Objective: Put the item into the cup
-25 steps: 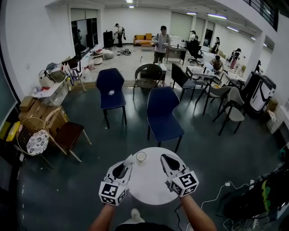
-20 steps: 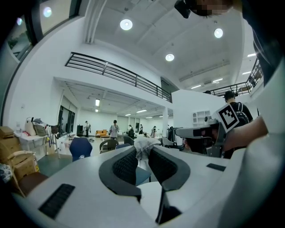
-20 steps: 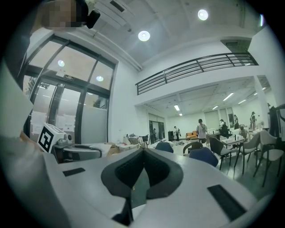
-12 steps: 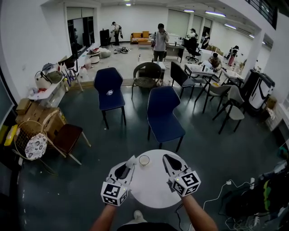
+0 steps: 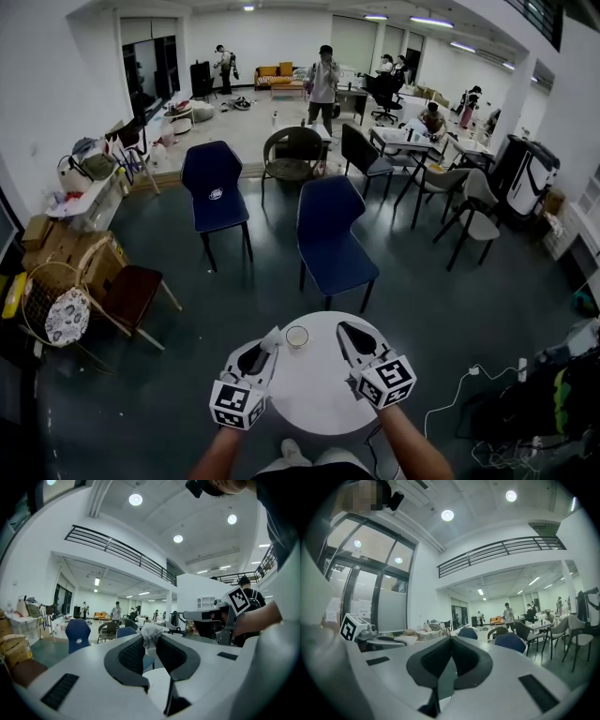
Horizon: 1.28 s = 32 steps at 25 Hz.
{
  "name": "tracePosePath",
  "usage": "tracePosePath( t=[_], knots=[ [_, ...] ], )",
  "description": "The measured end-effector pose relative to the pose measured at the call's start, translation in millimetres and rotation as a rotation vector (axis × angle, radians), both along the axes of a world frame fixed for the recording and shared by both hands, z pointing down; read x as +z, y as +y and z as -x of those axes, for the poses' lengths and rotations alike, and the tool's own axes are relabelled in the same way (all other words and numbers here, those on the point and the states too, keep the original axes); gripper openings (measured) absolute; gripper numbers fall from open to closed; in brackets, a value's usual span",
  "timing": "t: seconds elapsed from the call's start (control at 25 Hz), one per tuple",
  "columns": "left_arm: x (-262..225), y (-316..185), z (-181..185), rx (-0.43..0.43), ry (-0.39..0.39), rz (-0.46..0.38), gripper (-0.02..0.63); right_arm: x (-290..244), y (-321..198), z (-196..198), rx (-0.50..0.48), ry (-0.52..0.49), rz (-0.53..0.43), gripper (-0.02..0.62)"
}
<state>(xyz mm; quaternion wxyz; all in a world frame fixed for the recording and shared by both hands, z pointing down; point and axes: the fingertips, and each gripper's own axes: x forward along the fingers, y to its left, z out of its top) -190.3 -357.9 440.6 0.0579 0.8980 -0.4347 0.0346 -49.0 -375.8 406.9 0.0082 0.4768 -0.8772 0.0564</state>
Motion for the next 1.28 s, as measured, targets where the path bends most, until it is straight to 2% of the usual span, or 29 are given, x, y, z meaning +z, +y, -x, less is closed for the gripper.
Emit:
tracePosePath(
  t=[0.32,0.56,0.84,1.12,1.28],
  knots=[
    [27,-23,-12,0.013,-0.013,0.023,0.084,27,-22,-3,-0.007,0.004,0.022,0.017],
    [51,-50,-27,-0.005,-0.020,0.050,0.084,51,-51,-19,-0.023,0.013,0.041,0.017],
    [92,-88,-35,-0.010,-0.045,0.094,0.083,88,-88,-27,-0.034,0.016,0.079,0.017],
    [150,-114,-55,0.059,-0.106,0.149,0.084,128,-115,-32,-0.045,0.010,0.109,0.016],
    [179,-133,-59,0.065,-0.125,0.172,0.083,154,-128,-29,-0.070,0.030,0.131,0.017]
  ],
)
